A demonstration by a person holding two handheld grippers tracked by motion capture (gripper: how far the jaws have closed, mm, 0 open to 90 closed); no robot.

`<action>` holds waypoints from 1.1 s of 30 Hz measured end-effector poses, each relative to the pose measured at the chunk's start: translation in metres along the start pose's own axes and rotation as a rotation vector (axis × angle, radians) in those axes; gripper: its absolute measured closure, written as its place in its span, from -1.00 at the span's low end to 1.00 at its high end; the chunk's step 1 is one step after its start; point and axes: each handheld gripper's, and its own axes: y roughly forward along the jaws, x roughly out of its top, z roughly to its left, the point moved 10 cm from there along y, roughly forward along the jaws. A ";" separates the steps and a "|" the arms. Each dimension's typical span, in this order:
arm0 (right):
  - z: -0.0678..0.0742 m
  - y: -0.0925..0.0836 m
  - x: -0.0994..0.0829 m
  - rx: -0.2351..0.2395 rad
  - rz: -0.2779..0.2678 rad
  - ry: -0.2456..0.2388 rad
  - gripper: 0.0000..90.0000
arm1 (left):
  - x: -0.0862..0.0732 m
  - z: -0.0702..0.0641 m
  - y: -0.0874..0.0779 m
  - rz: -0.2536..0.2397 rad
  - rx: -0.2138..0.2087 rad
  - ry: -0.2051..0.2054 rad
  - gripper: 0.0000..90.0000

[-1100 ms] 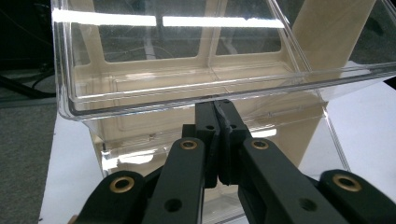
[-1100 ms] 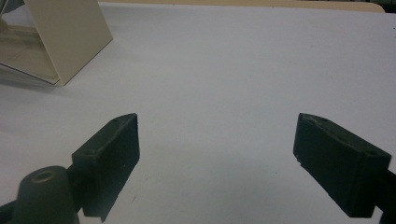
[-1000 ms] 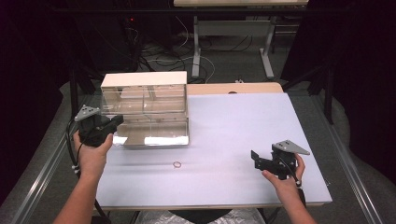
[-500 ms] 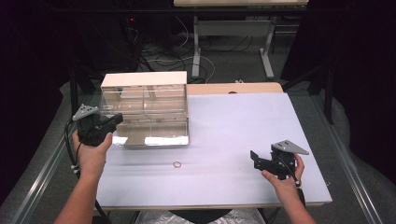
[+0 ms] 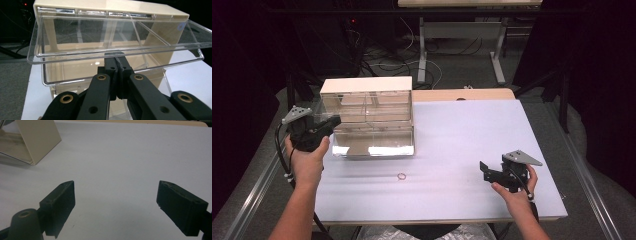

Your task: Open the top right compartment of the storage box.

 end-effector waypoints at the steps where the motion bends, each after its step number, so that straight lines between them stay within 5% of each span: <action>1: 0.000 0.000 0.000 0.000 0.000 0.000 -0.67 | 0.001 0.000 0.000 -0.001 0.001 0.002 1.00; 33: 0.010 0.004 -0.002 0.028 0.024 -0.018 -0.58 | 0.032 -0.003 0.008 -0.052 -0.006 -0.053 1.00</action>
